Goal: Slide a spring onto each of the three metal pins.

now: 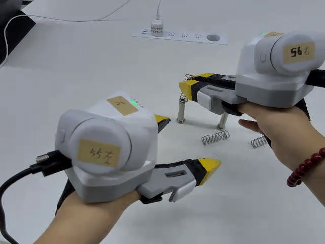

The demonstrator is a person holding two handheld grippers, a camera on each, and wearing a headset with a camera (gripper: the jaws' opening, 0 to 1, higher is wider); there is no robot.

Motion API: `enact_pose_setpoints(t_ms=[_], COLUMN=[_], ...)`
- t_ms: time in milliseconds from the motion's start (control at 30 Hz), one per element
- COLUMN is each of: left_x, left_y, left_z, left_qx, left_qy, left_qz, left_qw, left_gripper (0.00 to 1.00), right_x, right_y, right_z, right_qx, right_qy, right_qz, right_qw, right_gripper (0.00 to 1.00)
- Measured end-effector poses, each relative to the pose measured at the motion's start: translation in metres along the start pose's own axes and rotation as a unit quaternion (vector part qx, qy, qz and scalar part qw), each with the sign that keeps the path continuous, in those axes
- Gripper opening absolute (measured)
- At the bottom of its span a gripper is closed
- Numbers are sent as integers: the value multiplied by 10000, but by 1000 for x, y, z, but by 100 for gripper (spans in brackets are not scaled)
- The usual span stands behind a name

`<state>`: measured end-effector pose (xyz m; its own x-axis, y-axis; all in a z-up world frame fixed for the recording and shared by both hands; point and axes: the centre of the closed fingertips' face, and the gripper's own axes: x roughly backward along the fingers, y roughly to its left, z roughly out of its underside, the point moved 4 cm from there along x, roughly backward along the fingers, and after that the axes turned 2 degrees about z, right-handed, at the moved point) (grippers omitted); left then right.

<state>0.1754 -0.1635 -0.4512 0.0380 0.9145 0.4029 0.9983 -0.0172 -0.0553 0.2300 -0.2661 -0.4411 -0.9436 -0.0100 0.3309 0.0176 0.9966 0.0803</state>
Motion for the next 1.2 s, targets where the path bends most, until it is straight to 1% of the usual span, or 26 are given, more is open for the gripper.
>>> enact_pose_setpoints(t_ms=[200, 367, 567, 767, 1200], left_x=[0, 0, 0, -1, -1], left_y=[0, 0, 0, 0, 2], left_z=[0, 0, 0, 0, 3], left_qx=[11, 11, 6, -31, -36], left_qy=[8, 33, 38, 52, 127], left_qz=[2, 5, 8, 8, -32], left_qw=[10000, 10000, 10000, 10000, 9999], left_gripper=[65, 66, 66, 65, 65], right_x=[-2, -2, 0, -2, -10], right_y=[2, 5, 8, 12, 9], right_z=[5, 4, 6, 10, 29], right_qx=[142, 344, 737, 938, 971], right_qy=[101, 118, 200, 296, 649], right_qz=[-13, 17, 99, 97, 150], right_qw=[9998, 9993, 9970, 9951, 9930], right_gripper=[12, 12, 12, 12, 12])
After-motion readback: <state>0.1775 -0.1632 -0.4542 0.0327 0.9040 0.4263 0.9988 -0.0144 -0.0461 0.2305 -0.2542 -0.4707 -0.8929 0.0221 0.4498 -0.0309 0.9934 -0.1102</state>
